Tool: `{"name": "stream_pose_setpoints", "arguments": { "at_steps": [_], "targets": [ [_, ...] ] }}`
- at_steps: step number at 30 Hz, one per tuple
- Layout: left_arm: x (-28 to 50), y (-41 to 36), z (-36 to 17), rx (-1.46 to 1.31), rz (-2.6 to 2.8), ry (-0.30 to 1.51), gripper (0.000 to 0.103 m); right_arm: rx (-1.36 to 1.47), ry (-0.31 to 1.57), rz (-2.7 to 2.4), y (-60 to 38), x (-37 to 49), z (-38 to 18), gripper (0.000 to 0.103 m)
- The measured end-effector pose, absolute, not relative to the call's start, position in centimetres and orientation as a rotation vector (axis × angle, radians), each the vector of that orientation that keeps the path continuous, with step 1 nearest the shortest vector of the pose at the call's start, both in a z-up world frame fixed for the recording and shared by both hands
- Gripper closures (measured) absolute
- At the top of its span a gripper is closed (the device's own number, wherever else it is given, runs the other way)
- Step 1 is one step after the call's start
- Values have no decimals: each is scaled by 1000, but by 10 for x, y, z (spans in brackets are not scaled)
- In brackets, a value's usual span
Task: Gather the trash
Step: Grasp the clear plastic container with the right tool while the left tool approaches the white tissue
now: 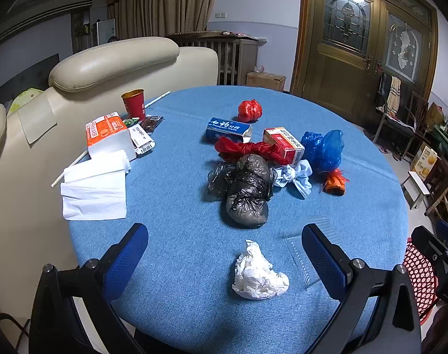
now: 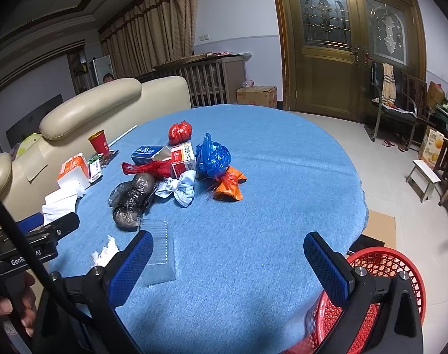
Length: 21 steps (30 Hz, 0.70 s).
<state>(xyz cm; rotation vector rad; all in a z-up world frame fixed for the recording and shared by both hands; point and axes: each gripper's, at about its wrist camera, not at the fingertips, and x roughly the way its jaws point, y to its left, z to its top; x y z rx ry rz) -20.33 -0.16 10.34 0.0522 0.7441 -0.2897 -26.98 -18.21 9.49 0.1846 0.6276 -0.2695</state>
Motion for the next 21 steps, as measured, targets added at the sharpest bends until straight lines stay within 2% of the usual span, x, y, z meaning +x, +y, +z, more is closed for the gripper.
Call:
{"name": "stream_pose_setpoints", "arguments": {
  "at_steps": [21],
  "targets": [
    [-207,22,107,0,-239,716,0,196,651,-226,-177,-270,90,0]
  ]
}}
